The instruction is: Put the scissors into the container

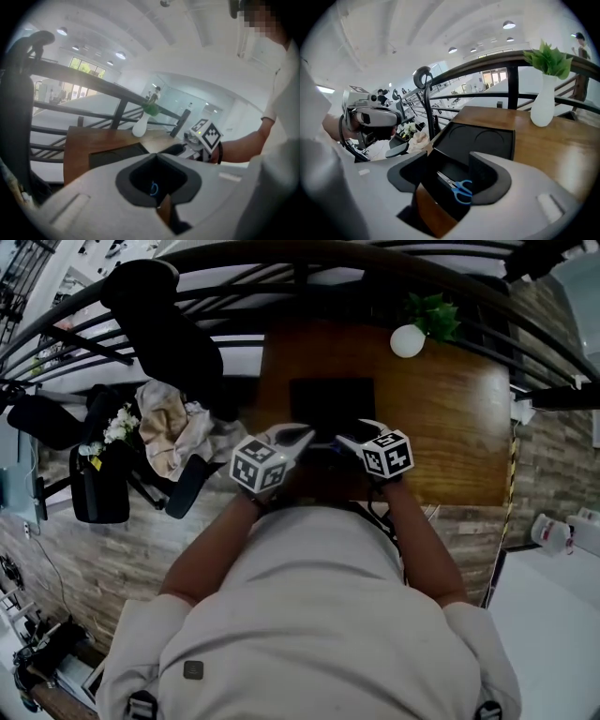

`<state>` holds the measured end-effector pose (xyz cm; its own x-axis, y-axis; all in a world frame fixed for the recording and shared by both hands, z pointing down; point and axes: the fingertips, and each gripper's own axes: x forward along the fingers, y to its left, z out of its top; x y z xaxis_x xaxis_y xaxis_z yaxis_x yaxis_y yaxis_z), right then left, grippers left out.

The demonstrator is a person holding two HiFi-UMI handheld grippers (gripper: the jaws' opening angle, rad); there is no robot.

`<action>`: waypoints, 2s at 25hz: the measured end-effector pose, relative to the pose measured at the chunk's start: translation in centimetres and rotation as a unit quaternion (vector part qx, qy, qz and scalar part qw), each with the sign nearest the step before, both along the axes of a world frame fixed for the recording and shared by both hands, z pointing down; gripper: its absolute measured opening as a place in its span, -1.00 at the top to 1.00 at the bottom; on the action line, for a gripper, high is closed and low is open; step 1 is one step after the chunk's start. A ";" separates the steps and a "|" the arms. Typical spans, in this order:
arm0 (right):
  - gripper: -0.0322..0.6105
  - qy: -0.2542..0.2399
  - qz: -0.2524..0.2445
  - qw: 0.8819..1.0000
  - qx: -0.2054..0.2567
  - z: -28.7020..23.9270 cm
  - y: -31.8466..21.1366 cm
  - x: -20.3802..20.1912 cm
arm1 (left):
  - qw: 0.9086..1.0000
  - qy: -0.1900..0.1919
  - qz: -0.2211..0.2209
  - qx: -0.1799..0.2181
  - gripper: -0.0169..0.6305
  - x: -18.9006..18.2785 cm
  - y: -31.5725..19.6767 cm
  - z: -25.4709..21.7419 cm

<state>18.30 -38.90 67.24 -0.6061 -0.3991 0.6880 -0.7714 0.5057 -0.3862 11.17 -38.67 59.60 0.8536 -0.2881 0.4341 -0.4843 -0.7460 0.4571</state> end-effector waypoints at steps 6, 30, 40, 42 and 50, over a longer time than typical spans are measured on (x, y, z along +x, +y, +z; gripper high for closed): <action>0.02 0.000 0.024 0.999 0.024 -2.9 0.5 -0.6 | 0.999 0.008 0.022 0.023 0.94 -0.2 0.4 -2.6; 0.88 0.022 0.066 0.974 0.215 -15.0 6.2 -5.2 | 0.989 0.060 0.085 0.101 0.94 -4.3 3.7 -10.5; 0.88 0.009 0.086 0.971 0.224 -16.1 8.6 -4.2 | 0.989 0.064 0.089 0.096 0.94 -4.3 5.8 -10.3; 0.88 0.001 0.086 0.971 0.224 -16.2 9.1 -3.8 | 0.990 0.062 0.087 0.094 0.94 -4.1 6.4 -10.1; 0.88 -0.031 0.084 0.972 0.215 -16.5 11.8 -2.0 | 0.991 0.054 0.084 0.086 0.94 -1.7 9.5 -9.8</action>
<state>16.32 -27.15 50.71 -0.5422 -0.7390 0.3998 -0.8393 0.4991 -0.2156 9.49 -29.19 49.76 0.9348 -0.1994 0.2938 -0.3013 -0.8832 0.3593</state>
